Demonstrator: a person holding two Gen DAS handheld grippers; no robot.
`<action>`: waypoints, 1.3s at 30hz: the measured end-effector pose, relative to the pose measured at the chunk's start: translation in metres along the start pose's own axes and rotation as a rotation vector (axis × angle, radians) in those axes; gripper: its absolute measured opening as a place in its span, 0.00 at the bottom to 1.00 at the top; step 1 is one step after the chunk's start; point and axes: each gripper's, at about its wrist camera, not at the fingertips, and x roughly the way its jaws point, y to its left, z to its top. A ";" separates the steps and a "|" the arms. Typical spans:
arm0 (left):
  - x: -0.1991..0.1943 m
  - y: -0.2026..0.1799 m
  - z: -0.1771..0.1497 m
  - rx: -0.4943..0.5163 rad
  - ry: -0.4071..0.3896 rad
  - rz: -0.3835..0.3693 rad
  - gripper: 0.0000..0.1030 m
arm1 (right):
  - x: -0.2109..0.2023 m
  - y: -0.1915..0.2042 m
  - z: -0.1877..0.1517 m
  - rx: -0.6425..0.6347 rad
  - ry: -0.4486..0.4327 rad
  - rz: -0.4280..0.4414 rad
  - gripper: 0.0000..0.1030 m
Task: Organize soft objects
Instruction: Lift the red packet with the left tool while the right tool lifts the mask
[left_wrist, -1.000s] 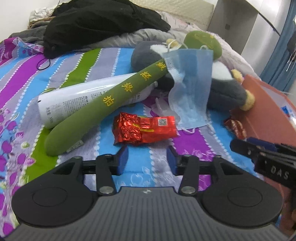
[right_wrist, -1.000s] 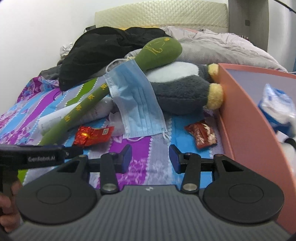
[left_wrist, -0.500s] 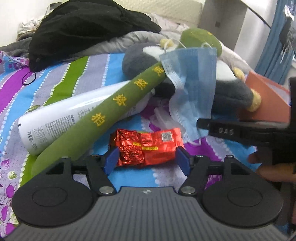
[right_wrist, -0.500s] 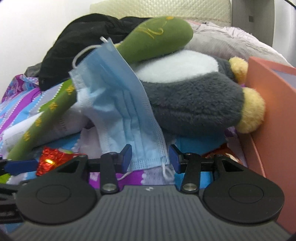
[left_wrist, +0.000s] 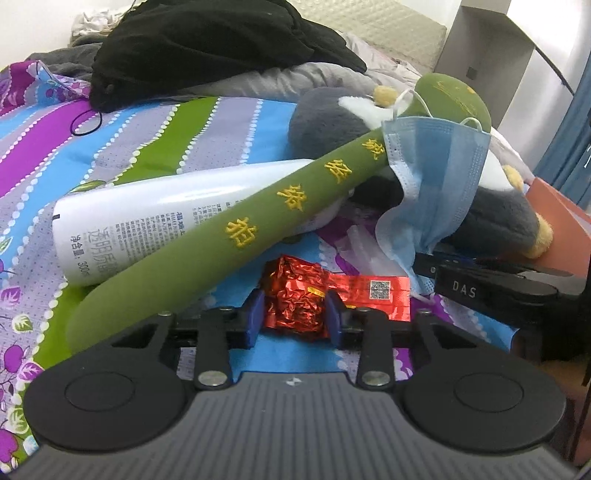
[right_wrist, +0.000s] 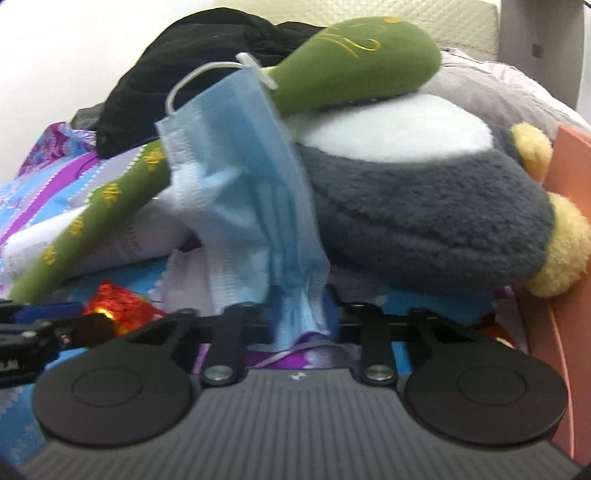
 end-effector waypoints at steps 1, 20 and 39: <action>-0.001 0.000 0.000 0.003 0.001 -0.001 0.39 | -0.003 0.004 0.000 -0.001 -0.002 0.002 0.10; -0.068 -0.007 -0.030 -0.003 0.019 -0.029 0.38 | -0.099 0.004 -0.018 0.052 -0.026 -0.054 0.06; -0.139 -0.021 -0.087 0.004 0.098 -0.065 0.38 | -0.199 0.006 -0.100 0.196 0.096 -0.034 0.06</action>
